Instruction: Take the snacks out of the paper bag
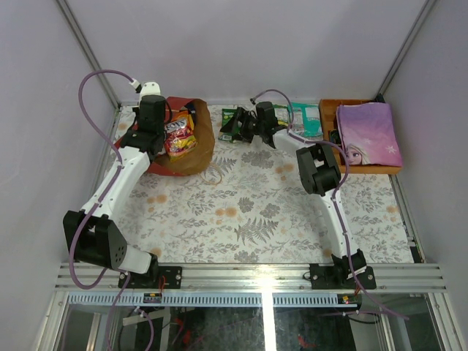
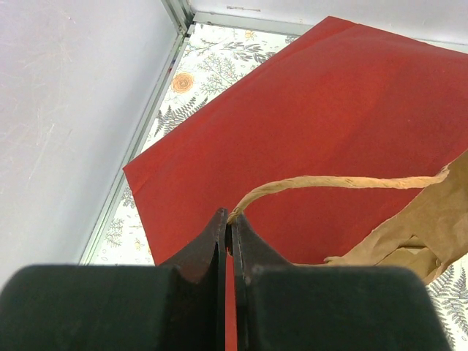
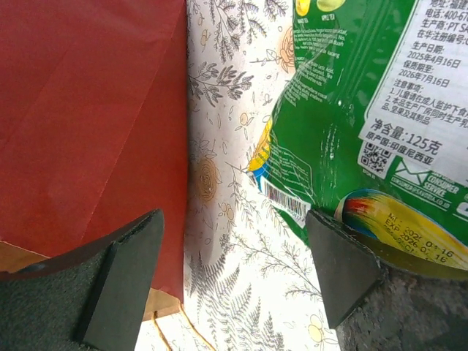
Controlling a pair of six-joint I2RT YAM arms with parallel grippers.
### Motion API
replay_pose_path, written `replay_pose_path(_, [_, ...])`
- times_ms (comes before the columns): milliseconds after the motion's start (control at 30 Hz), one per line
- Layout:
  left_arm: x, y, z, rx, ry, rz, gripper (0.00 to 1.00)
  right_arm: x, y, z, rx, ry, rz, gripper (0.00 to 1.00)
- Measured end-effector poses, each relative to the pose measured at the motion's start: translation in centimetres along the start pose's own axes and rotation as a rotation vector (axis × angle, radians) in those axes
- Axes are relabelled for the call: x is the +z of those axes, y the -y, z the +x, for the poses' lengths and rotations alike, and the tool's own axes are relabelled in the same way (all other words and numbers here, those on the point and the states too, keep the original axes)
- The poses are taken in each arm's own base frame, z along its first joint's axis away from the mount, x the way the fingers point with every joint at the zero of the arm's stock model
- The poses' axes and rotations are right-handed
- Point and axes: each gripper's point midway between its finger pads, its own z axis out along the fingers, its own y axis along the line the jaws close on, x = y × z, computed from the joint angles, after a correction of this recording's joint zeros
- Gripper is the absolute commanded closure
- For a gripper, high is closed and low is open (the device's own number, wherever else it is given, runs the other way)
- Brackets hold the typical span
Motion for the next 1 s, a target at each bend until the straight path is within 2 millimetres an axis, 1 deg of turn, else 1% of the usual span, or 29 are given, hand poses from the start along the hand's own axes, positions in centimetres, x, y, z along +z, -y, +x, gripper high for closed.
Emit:
replay_pose_path(267, [0.0, 0.0, 0.0, 0.0, 0.0, -0.001, 1.0, -0.3, -0.2, -0.1, -0.024, -0.026, 0.023, 0.13])
replay_pose_path(333, [0.0, -0.1, 0.0, 0.0, 0.0, -0.001, 1.0, -0.3, -0.3, 0.1, -0.036, -0.032, 0.024, 0.15])
replay_pose_path(400, [0.1, -0.1, 0.0, -0.001, 0.0, -0.003, 1.0, -0.8, -0.5, 0.4, -0.045, -0.039, 0.029, 0.17])
replay_pose_path(500, [0.1, -0.2, 0.0, -0.002, -0.001, -0.004, 1.0, -1.9, -1.2, 0.6, -0.055, -0.044, 0.033, 0.19])
replay_pose_path(600, [0.1, -0.2, 0.0, -0.003, -0.001, -0.004, 1.0, -2.6, -2.6, 0.0, -0.079, -0.032, 0.014, 0.19])
replay_pose_path(667, [0.1, -0.2, 0.0, -0.003, -0.001, -0.004, 1.0, -2.8, -3.1, -0.3, -0.087, -0.027, 0.005, 0.2])
replay_pose_path(800, [0.1, -0.2, 0.0, -0.003, -0.001, -0.004, 1.0, -2.5, -3.3, -0.6, -0.088, -0.03, 0.001, 0.2])
replay_pose_path(867, [0.1, -0.2, 0.0, -0.003, -0.001, -0.004, 1.0, -1.8, -3.1, -0.9, -0.088, -0.032, -0.003, 0.19])
replay_pose_path(933, [0.1, -0.2, 0.0, -0.003, -0.001, -0.004, 1.0, -1.1, -2.5, -0.9, -0.085, -0.039, 0.0, 0.19])
replay_pose_path(1000, [0.1, -0.2, 0.0, -0.003, -0.001, -0.004, 1.0, -0.7, -1.7, -0.4, -0.073, -0.055, 0.011, 0.17])
